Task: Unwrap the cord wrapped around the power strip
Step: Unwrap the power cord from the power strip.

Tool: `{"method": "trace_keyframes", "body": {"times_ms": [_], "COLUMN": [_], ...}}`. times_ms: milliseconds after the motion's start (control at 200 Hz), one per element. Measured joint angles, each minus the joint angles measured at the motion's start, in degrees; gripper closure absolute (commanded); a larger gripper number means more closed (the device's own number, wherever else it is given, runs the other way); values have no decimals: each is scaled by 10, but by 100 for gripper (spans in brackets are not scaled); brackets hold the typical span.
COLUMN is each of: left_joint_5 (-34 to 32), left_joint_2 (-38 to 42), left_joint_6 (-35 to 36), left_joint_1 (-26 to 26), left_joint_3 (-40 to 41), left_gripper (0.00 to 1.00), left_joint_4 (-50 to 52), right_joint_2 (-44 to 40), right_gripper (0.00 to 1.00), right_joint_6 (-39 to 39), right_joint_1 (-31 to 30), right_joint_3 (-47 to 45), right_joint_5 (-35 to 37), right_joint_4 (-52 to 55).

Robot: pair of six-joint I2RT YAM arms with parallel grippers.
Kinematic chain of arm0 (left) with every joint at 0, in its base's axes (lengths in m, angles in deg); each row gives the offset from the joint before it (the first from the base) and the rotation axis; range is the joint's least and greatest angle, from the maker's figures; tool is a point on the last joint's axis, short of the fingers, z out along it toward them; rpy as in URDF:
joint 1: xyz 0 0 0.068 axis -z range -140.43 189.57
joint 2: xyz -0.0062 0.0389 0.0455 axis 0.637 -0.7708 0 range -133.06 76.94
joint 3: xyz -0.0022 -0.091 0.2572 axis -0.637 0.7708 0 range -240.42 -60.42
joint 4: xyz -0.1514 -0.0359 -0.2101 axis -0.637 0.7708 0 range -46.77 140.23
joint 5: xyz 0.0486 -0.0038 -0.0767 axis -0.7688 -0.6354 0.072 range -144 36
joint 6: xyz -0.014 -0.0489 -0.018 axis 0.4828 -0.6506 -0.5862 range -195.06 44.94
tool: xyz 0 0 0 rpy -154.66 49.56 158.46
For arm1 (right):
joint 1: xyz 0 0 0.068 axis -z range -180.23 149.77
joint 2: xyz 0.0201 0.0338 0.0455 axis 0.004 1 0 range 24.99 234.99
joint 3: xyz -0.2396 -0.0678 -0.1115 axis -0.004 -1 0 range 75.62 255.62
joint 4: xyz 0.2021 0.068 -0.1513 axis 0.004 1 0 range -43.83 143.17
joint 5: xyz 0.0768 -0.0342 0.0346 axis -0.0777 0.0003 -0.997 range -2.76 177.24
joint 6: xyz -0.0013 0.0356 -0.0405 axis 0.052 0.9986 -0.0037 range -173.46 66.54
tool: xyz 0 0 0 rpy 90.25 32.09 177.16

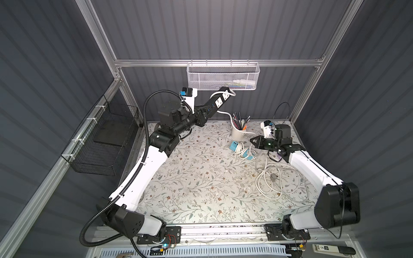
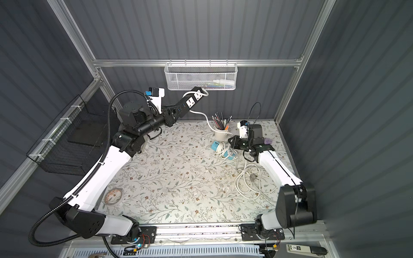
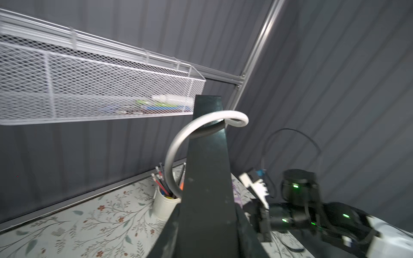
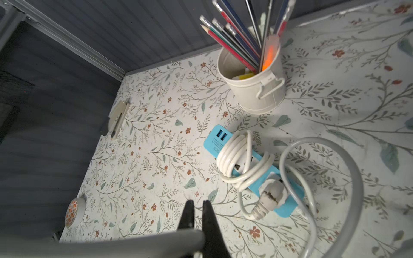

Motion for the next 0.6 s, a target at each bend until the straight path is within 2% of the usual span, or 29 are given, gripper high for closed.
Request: {"method": "trace_keyframes", "body": {"times_ms": [115,255,445,600], "left_joint_5": [56,109,151,154], "left_joint_2": [26,80,127,139], "left_joint_6": [-36,-71,-84,-73], "left_joint_1": [0,0,7,8], "left_joint_3": [40,129,227,279], "left_gripper": [100,100,100,100], "left_joint_4": [-13,-22,0,51], "right_joint_2": [80,143,163,160], "right_gripper": [100,100,100,100], "right_joint_6": [17,30,35,34], "right_joint_1": [-5,-7,-7,-6], "right_joint_3": [66,174,279,334], "right_joint_5": [-1,-3,-6,-9], "right_joint_4": [-11,-18,-12,9]}}
